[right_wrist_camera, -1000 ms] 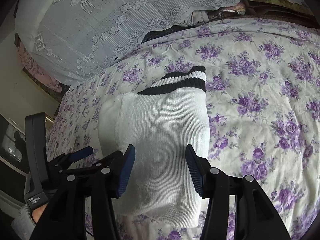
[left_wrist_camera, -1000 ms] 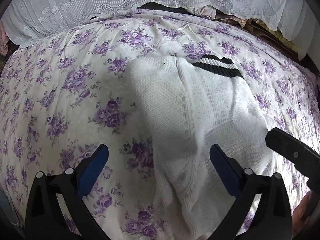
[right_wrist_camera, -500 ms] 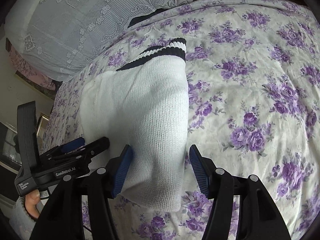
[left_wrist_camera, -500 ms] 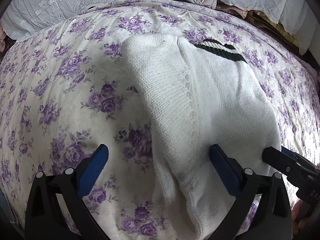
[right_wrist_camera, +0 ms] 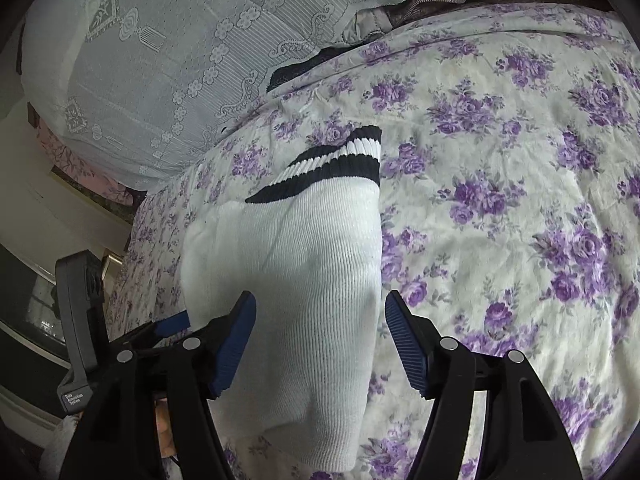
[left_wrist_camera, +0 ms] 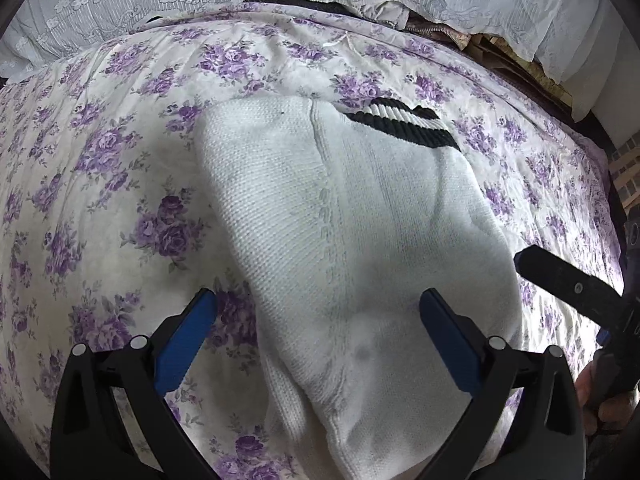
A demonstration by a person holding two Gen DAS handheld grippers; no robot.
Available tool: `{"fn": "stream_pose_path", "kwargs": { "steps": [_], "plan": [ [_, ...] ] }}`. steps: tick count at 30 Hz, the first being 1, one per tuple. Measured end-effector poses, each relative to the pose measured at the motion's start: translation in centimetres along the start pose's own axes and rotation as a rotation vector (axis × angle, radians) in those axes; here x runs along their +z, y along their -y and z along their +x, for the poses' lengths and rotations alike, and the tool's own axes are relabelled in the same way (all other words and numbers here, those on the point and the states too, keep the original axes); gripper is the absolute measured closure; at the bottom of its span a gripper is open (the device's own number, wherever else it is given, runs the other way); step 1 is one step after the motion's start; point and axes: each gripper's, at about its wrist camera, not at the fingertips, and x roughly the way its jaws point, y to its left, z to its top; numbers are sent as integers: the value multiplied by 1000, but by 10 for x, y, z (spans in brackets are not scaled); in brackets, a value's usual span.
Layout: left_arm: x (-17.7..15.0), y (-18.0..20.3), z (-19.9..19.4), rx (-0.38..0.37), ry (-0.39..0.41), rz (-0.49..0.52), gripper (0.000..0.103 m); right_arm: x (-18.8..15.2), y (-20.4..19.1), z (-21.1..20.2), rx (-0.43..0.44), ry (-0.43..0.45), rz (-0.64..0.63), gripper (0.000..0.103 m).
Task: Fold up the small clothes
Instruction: 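Close both grippers on the folded white sweater bundle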
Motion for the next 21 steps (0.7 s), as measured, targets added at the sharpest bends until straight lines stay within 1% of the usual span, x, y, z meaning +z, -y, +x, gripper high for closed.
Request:
{"fn": "stream_pose_path", "kwargs": {
  "steps": [2,6,9,11,13,17,21],
  "plan": [
    [1,-1,4,-18,-9,-10,4,6,0,4,10,0,-3,35],
    [1,-4,12,-77,-24,-33,4,14,2,16,29,-15,0,33],
    [1,-5,17,-128,-36,-41,5,17,3,23,38,-18,9,27],
    [-1,-8,20,-173,-47,-58,5,19,4,27,42,-23,12,26],
    [-3,-12,23,-216,-54,-82,5,21,5,32,44,-29,12,26],
    [-5,-21,27,-291,-62,-94,5,25,12,43,48,-45,27,26],
    [-4,-26,36,-321,-77,-92,4,27,19,58,62,-73,53,26]
  ]
}}
